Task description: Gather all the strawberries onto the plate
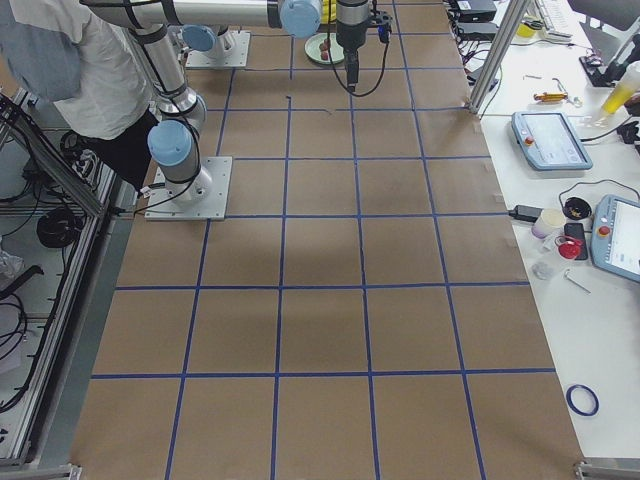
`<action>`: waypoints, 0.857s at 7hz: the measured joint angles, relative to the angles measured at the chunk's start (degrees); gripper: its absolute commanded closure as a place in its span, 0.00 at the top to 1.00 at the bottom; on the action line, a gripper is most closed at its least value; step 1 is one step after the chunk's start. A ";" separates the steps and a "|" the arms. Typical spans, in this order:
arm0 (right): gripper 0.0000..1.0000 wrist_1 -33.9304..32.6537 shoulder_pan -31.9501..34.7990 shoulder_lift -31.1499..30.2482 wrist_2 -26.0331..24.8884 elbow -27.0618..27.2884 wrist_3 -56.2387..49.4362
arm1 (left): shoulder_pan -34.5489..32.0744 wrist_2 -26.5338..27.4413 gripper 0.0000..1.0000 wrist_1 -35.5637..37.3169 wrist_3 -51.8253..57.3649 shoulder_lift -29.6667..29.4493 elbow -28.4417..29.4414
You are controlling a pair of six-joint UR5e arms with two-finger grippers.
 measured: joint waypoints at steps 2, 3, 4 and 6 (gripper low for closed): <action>1.00 0.07 0.00 0.01 -0.07 -0.96 -0.03 | 0.00 0.55 1.00 0.86 0.01 0.05 -0.85; 1.00 0.17 0.00 0.02 -0.05 -0.98 0.00 | 0.00 0.61 1.00 1.11 0.03 0.17 -0.85; 1.00 0.37 0.00 0.03 -0.04 -0.96 0.02 | 0.00 0.63 1.00 1.24 0.07 0.22 -0.82; 1.00 0.69 0.00 0.03 -0.05 -1.07 -0.05 | 0.00 1.79 1.00 1.39 0.04 0.24 -1.03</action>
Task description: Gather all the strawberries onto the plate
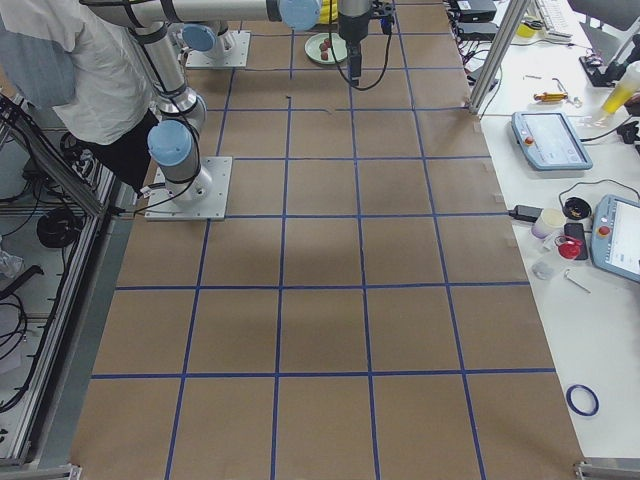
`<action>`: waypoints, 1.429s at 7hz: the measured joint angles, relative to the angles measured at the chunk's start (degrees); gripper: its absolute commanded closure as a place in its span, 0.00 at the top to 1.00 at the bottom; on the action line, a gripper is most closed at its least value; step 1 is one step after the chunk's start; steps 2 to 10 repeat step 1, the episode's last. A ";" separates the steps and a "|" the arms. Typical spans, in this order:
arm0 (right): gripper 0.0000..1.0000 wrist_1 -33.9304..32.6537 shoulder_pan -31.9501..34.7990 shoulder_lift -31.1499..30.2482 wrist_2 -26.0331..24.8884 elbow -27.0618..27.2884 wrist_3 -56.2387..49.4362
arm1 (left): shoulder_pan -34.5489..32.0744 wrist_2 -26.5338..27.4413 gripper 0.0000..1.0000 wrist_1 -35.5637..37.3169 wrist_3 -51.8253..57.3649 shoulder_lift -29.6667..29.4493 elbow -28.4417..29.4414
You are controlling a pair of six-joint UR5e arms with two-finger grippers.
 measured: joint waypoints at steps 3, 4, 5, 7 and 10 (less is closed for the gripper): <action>1.00 0.04 0.00 0.00 -0.06 0.02 -0.06 | 0.00 0.61 1.00 0.02 -0.02 -0.13 -0.16; 1.00 0.04 0.00 0.00 -0.06 0.02 -0.06 | 0.00 0.61 1.00 0.02 -0.02 -0.13 -0.16; 1.00 0.04 0.00 0.00 -0.06 0.02 -0.06 | 0.00 0.61 1.00 0.02 -0.02 -0.13 -0.16; 1.00 0.04 0.00 0.00 -0.06 0.02 -0.06 | 0.00 0.61 1.00 0.02 -0.02 -0.13 -0.16; 1.00 0.04 0.00 0.00 -0.06 0.02 -0.06 | 0.00 0.61 1.00 0.02 -0.02 -0.13 -0.16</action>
